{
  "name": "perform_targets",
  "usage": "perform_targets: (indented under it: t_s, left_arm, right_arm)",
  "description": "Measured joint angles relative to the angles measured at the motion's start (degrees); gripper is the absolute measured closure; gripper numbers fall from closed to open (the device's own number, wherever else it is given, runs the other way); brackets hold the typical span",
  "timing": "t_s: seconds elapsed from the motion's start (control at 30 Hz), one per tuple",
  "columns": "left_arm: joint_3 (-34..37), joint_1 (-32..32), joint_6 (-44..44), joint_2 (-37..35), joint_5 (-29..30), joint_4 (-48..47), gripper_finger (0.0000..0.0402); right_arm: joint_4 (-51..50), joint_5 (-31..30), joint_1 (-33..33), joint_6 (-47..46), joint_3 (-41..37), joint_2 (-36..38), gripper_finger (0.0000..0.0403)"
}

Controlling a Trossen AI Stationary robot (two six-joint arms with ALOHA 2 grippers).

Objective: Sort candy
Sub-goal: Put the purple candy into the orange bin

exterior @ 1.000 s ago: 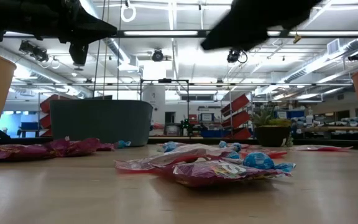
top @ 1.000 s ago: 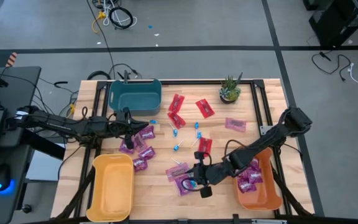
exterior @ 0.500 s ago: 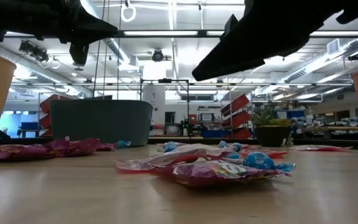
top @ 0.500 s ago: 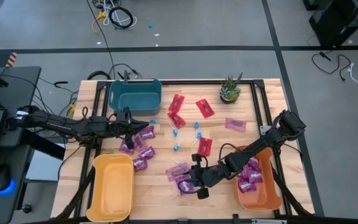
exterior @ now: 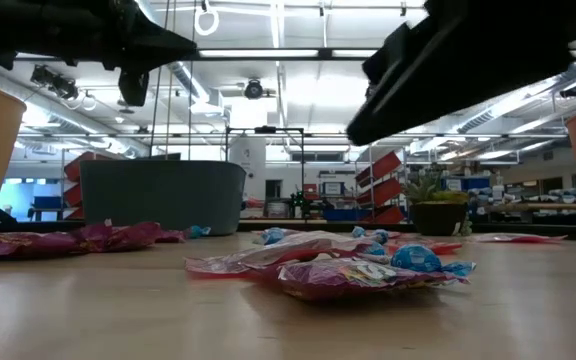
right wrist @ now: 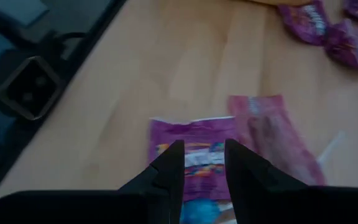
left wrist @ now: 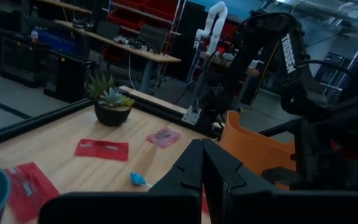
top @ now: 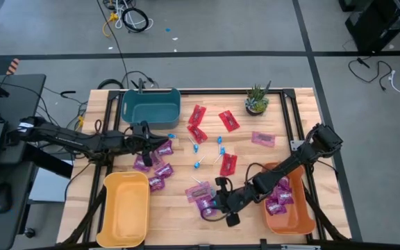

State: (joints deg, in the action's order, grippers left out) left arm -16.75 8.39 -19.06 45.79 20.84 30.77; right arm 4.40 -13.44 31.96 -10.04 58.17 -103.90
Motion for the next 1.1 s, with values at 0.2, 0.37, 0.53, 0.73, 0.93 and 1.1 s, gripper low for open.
perform_targets:
  t_s: [0.2, 0.37, 0.53, 0.73, 0.93, 1.1]
  left_arm:
    - [0.0, 2.8, -0.3, 4.0, 0.0, 4.3, 0.0396]
    - [0.0, 4.4, 2.0, 7.1, 0.0, 8.6, 0.0396]
    - [0.0, 4.5, 2.2, 8.1, 0.0, 9.1, 0.0396]
    - [0.0, 4.5, 2.3, 8.3, 0.0, 9.2, 0.0396]
    - [0.0, 4.5, 2.3, 8.3, 0.0, 9.2, 0.0396]
    - [0.0, 4.4, 2.3, 8.3, 0.1, 9.2, 0.0396]
  right_arm:
    - [0.8, -2.9, 3.4, -2.1, 0.0, 0.0, 0.0302]
    - [1.1, -6.2, 4.6, -3.5, 0.0, 0.0, 0.0287]
    - [1.1, -6.5, 4.5, -3.5, 0.0, 0.0, 0.0253]
    - [1.2, -6.5, 4.0, -3.2, 0.0, 0.0, 0.0215]
    - [1.2, -6.6, 3.6, -1.5, 0.0, -0.1, 0.0193]
    - [1.3, -6.6, 3.0, 0.1, 0.0, -0.1, 0.0185]
